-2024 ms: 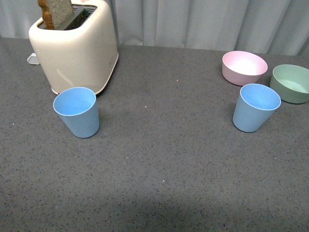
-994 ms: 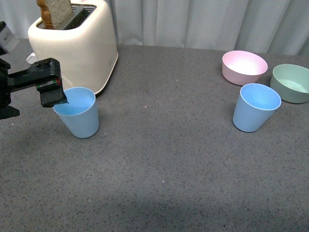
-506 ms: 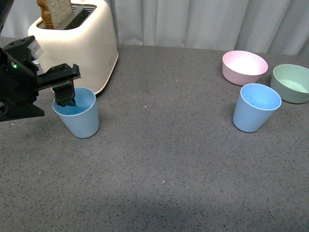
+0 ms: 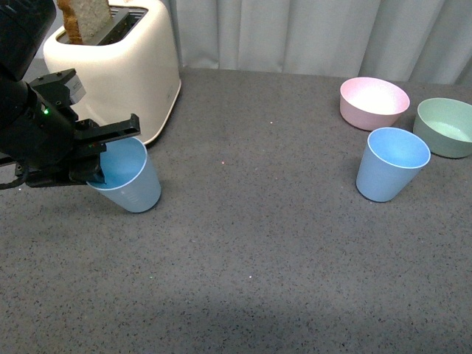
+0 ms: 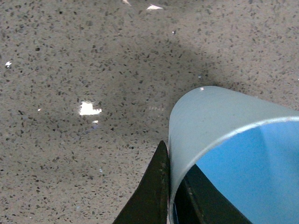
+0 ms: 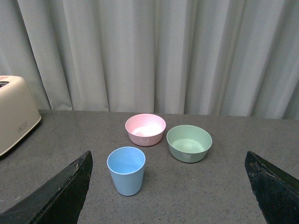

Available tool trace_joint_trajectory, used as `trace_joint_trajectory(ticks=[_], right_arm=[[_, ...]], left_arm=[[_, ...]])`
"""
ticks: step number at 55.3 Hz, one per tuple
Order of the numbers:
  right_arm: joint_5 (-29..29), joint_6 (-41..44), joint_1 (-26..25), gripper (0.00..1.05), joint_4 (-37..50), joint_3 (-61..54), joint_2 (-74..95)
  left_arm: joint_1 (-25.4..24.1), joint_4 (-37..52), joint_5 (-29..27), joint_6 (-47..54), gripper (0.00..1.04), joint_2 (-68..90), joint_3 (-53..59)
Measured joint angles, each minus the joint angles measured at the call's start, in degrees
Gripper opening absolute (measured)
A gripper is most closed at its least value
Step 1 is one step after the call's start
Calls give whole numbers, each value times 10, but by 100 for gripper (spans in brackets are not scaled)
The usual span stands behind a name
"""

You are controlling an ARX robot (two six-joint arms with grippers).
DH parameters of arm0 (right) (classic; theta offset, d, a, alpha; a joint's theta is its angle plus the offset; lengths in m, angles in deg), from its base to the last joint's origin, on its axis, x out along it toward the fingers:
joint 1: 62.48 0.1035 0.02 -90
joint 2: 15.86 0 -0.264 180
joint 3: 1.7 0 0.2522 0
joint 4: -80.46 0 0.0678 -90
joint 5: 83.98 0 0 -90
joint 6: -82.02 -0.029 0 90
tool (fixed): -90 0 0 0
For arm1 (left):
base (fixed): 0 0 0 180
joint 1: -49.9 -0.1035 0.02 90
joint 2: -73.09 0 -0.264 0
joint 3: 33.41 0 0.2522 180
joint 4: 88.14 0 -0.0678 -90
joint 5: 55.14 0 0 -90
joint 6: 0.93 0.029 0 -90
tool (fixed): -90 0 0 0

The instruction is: Stack blue cups with both arms

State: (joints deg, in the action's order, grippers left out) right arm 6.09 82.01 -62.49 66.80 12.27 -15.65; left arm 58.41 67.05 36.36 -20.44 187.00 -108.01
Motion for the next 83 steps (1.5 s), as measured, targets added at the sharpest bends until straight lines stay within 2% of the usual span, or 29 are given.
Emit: trace_joint_trajectory(ticks=[10, 28, 37, 59, 67, 70, 83], right_arm=[[0, 0, 0, 95, 0, 0, 0], [0, 0, 0, 95, 0, 0, 0], [0, 0, 0, 95, 0, 0, 0], [0, 0, 0, 95, 0, 0, 0], [0, 0, 0, 95, 0, 0, 0], [0, 0, 0, 95, 0, 0, 0], [0, 0, 0, 95, 0, 0, 0]], left_arm=[[31, -12, -4, -10, 4, 0, -26], [133, -45, -16, -37, 4, 58, -130], [167, -69, -29, -45, 4, 97, -185], [184, -94, -45, -47, 4, 138, -240], [185, -90, -37, -48, 23, 138, -240], [185, -89, -32, -50, 36, 137, -240], [186, -74, -28, -68, 70, 106, -232]])
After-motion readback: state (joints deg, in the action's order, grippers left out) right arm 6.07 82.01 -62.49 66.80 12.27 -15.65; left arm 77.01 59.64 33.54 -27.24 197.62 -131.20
